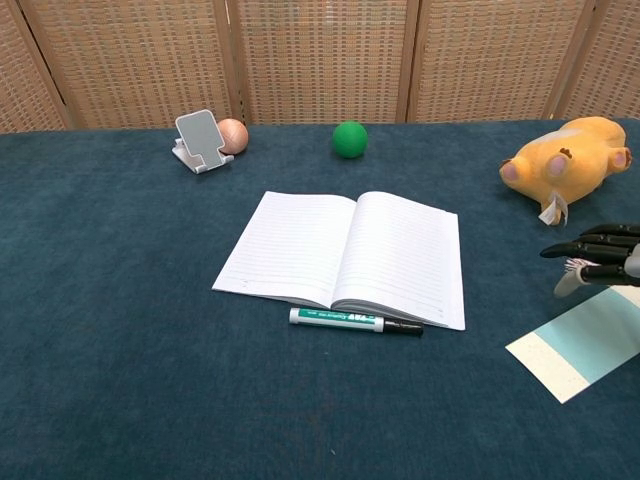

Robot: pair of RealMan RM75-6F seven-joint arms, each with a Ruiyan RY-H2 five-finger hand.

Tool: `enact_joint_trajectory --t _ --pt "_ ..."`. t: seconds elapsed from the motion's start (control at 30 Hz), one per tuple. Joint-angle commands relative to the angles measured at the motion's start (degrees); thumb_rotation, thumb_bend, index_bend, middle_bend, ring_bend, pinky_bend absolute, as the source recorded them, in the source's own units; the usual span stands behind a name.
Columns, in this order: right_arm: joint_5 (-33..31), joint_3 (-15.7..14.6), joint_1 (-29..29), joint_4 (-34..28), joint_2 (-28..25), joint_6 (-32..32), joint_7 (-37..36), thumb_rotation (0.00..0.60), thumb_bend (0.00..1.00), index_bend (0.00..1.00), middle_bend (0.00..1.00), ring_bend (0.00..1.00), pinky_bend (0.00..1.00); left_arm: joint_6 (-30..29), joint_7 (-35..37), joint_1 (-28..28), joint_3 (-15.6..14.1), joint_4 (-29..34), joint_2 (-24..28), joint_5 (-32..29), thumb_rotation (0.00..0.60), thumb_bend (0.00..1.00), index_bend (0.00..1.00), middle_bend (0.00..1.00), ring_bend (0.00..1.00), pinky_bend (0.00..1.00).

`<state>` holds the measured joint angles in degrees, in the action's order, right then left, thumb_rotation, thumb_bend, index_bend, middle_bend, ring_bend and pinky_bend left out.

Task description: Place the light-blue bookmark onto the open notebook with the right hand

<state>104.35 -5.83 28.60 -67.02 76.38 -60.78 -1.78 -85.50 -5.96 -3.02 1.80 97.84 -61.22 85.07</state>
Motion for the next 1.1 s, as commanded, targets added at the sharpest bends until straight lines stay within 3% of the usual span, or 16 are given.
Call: enact_joint_trajectory --t 0.03,0.4,0.8,1.1 --pt "-0.31 -0.24 0.47 0.38 0.54 0.68 0.20 0.600 0.00 0.20 0.00 0.00 0.00 -0.01 -0.09 -0.03 0.03 -0.01 -0.07 -0.08 0.600 0.00 0.00 0.00 0.00 0.00" --pt "-3.29 0.05 2.78 -2.46 -0.44 5.93 3.69 0.600 0.00 0.20 0.00 0.00 0.00 0.41 -0.90 -0.27 0.11 -0.02 -0.44 -0.57 0.600 0.00 0.00 0.00 0.00 0.00" --pt "-9.07 1.44 5.29 -10.56 -3.89 12.94 12.23 0.600 0.00 0.20 0.00 0.00 0.00 0.73 -1.33 -0.46 0.20 0.14 -0.50 -1.13 0.600 0.00 0.00 0.00 0.00 0.00" --pt "-11.11 1.34 5.62 -11.86 -3.45 14.07 15.72 0.600 0.00 0.21 0.00 0.00 0.00 0.64 -0.74 -0.44 0.13 -0.02 -0.33 -0.98 0.600 0.00 0.00 0.00 0.00 0.00"
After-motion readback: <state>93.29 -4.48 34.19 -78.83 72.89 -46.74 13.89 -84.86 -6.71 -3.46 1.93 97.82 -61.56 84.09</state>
